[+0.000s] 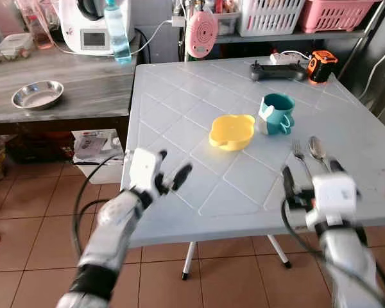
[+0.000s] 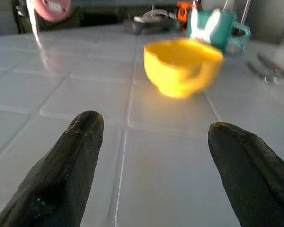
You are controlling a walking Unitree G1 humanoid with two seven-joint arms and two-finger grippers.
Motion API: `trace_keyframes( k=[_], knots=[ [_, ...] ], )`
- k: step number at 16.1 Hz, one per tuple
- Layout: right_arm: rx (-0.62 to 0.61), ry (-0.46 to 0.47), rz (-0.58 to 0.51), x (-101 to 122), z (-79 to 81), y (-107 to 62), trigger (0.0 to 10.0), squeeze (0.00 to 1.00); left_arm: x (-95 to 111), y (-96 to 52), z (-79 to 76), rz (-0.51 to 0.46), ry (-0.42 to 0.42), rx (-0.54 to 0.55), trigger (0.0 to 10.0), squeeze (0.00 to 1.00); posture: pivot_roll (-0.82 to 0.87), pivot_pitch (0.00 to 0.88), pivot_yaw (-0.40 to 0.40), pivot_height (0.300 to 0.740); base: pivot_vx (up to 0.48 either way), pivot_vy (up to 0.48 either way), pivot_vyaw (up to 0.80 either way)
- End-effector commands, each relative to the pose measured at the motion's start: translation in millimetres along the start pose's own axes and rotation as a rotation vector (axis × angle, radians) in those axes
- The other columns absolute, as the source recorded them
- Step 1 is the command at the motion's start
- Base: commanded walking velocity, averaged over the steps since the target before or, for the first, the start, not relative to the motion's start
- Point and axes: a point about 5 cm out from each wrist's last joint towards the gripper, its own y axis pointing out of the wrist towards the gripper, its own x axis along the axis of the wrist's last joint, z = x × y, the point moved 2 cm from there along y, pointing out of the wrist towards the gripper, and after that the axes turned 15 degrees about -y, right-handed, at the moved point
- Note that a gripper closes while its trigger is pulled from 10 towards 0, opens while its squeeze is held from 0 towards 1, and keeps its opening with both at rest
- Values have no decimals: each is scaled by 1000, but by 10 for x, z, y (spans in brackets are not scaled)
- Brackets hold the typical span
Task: Setting the table
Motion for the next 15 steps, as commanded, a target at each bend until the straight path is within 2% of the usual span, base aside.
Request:
trace_keyframes(
  k=[1, 3, 5, 6, 8, 10, 12, 13, 15],
  knots=[
    [73, 1, 3, -13, 4, 115, 10000, 0, -45, -103, 34, 51, 36, -20, 10000, 0, 26, 101, 26, 740, 0, 0, 0],
    [180, -49, -1, -8, 12, 290, 10000, 0, -64, -140, 66, 64, 42, -10, 10000, 0, 35, 114, 26, 740, 0, 0, 0],
    [298, -118, -18, 2, 4, 516, 10000, 0, -15, -94, 1, 45, 26, -3, 10000, 0, 43, 123, 27, 740, 0, 0, 0],
    [338, -116, -18, 10, -6, 589, 10000, 0, -7, -88, -35, 42, 21, -11, 10000, 0, 54, 132, 28, 740, 0, 0, 0],
    [465, -160, -28, 53, -48, 783, 10000, 0, -30, -133, -64, 57, 18, -26, 10000, 0, 73, 148, 29, 740, 0, 0, 0],
    [497, -186, -31, 88, -154, 906, 10000, 0, -33, -164, -40, 63, 16, -13, 10000, 0, 82, 153, 26, 740, 0, 0, 0],
    [530, -173, -56, 143, -220, 1003, 10000, 0, -32, -183, -37, 68, 11, -1, 10000, 0, 91, 156, 24, 740, 0, 0, 0],
    [576, -189, -71, 157, -200, 1014, 10000, 0, -35, -191, -44, 71, 8, 2, 10000, 0, 91, 156, 24, 740, 0, 0, 0],
    [709, -185, -126, 238, -60, 1017, 10000, 0, -40, -214, -61, 79, 4, 4, 10000, 0, 97, 158, 22, 740, 0, 0, 0]
  ],
)
